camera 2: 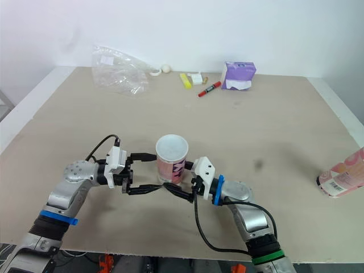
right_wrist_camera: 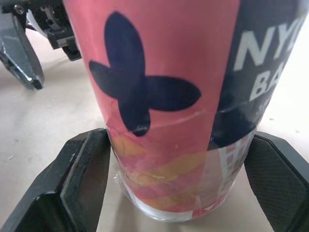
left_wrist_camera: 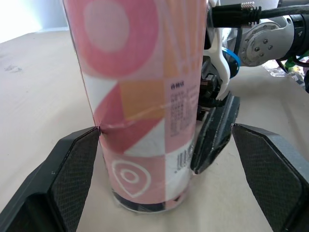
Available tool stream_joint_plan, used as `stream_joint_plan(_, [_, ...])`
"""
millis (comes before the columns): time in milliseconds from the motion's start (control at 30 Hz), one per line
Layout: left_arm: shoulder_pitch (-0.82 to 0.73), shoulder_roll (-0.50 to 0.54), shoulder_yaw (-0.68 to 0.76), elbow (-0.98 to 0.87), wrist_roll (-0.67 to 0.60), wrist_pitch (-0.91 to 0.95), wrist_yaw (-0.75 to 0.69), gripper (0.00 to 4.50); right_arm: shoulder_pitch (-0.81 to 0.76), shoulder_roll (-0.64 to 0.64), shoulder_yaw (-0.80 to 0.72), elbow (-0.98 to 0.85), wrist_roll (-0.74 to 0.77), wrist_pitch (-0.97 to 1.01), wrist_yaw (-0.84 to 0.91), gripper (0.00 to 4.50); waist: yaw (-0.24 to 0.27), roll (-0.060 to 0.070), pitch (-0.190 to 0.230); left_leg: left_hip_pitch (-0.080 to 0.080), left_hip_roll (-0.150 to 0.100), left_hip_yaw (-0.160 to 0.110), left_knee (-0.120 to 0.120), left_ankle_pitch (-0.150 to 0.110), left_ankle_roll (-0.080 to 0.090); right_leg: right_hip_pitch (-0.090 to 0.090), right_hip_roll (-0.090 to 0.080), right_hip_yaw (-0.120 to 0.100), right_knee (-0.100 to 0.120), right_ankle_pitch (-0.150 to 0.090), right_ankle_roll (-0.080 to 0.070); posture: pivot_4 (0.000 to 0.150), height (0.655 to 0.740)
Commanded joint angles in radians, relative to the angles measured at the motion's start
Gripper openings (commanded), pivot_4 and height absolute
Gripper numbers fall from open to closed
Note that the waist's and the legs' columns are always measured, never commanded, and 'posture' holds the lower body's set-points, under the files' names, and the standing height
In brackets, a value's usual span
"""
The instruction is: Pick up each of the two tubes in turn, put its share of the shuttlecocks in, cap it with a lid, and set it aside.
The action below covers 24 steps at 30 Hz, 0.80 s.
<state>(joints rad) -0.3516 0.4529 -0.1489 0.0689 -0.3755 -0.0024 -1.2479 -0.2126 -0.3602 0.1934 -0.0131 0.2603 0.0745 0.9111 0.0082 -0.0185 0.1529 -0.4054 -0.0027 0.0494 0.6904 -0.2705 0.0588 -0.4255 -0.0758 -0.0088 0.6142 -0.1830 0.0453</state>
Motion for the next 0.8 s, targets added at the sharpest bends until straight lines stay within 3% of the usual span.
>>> stream_joint_plan(33, [0.006,0.007,0.012,-0.016,-0.005,-0.012,0.0,4.5,-0.029,0.008,-0.009,-0.006,0.002,-0.02,-0.005,4.38,0.0,0.0,0.0,0.0,0.0,0.0,0.0,0.0,0.0,0.0,0.0,0.0,0.0,0.0,0.0,0.15,0.74])
stream_joint_plan(800, [-0.012,-0.006,-0.008,0.011,0.009,-0.003,-0.001,4.5,-0.069,0.034,0.012,0.021,-0.013,-0.017,-0.006,4.38,0.0,0.0,0.0,0.0,0.0,0.0,0.0,0.0,0.0,0.0,0.0,0.0,0.0,0.0,0.0,0.15,0.74])
